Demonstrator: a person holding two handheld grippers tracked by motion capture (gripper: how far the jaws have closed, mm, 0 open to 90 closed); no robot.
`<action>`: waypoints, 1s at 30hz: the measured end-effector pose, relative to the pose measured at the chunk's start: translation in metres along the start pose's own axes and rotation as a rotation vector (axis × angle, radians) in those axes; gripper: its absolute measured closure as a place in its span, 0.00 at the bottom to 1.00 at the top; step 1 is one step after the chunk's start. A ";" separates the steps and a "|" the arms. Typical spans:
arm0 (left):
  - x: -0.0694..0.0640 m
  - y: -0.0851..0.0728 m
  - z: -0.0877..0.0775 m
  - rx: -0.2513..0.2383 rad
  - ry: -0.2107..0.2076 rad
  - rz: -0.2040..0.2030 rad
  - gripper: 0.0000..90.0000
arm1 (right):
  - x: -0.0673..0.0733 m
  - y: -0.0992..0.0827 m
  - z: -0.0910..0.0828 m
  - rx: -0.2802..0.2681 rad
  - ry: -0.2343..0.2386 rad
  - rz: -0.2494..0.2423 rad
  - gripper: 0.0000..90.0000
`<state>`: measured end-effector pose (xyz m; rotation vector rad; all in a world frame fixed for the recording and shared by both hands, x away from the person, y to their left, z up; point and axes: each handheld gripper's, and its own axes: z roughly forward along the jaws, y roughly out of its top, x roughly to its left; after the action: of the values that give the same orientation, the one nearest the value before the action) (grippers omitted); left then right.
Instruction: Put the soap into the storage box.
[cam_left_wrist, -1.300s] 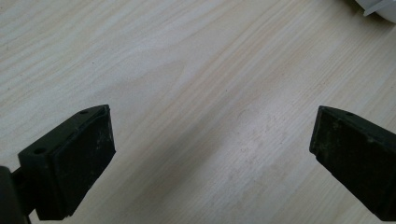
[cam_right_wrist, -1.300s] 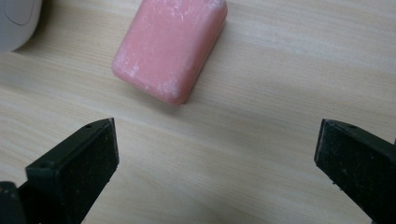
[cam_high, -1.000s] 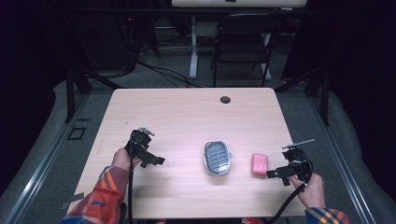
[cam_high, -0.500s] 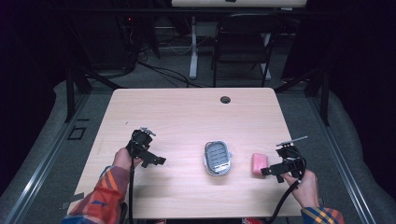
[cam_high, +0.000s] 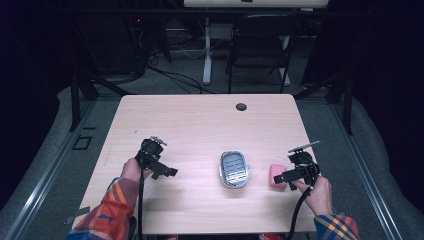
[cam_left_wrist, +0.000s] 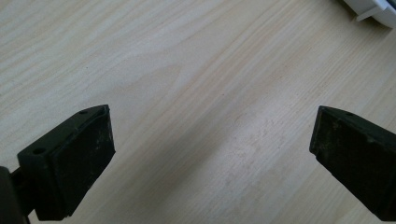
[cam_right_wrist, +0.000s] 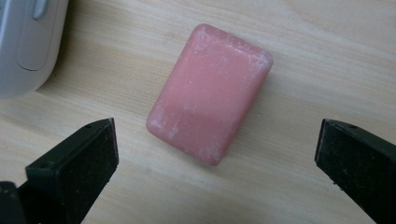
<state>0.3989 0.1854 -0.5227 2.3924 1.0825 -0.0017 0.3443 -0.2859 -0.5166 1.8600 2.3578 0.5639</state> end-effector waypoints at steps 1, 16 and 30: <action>0.000 0.000 0.000 0.000 0.001 -0.001 0.00 | 0.002 0.001 0.002 -0.007 -0.007 0.009 0.00; -0.001 0.000 0.001 0.006 0.000 0.000 0.00 | 0.009 0.018 0.019 0.047 -0.056 -0.013 0.03; -0.001 0.000 0.001 0.009 0.000 0.001 0.00 | 0.011 0.023 0.028 0.066 -0.095 -0.009 0.16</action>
<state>0.3987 0.1843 -0.5229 2.4009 1.0831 -0.0064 0.3706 -0.2647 -0.5333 1.8573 2.3495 0.3926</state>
